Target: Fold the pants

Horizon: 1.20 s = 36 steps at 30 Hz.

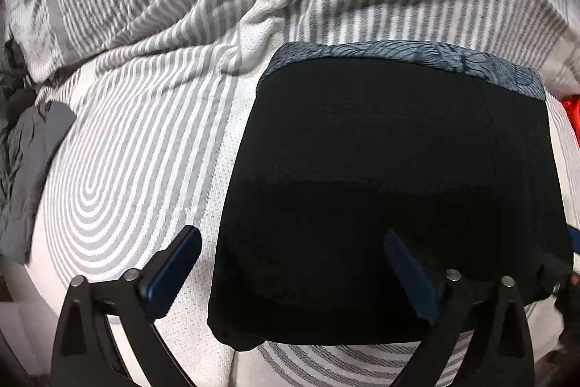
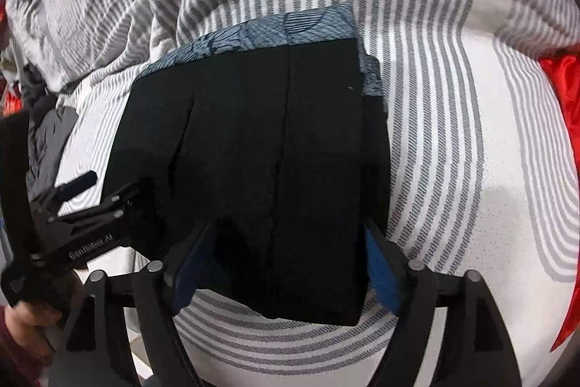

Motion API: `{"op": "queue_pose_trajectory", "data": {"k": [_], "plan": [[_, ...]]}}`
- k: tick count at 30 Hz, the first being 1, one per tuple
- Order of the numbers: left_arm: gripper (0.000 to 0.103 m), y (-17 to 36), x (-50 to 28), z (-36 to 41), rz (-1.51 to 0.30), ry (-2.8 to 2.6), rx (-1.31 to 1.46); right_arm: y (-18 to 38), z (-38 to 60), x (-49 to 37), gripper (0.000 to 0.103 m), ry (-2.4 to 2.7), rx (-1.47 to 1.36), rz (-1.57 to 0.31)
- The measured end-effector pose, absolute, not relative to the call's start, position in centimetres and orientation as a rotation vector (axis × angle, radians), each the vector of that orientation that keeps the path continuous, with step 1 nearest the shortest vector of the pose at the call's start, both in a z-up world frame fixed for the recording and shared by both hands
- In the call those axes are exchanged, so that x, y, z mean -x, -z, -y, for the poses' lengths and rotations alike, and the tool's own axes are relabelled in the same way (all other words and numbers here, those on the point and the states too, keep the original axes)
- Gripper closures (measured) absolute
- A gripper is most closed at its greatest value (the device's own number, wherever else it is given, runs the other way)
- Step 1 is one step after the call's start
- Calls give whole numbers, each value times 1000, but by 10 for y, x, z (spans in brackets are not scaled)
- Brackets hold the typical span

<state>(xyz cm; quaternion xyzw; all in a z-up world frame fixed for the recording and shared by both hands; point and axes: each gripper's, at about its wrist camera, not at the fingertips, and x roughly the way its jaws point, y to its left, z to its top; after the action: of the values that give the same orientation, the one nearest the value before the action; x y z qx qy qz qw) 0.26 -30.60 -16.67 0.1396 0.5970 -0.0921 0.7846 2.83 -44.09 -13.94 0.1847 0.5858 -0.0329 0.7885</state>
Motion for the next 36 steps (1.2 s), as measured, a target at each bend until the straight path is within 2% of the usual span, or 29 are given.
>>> {"op": "queue_pose_trajectory", "data": {"k": [7, 12, 19, 26, 36], "plan": [[2, 161, -5, 309, -1281, 210, -323, 137, 445, -32, 17, 30, -420, -1275], [2, 145, -16, 308, -1245, 277, -325, 128, 479, -20, 17, 2, -582, -1238], [2, 142, -52, 290, -1296, 355, -268, 134, 532, -7, 17, 45, -741, -1199], [2, 163, -80, 285, -1360, 461, -277, 159, 548, -15, 17, -32, -890, -1188], [2, 187, -100, 281, -1448, 609, -219, 186, 551, -36, 18, -208, -955, -1191]]}}
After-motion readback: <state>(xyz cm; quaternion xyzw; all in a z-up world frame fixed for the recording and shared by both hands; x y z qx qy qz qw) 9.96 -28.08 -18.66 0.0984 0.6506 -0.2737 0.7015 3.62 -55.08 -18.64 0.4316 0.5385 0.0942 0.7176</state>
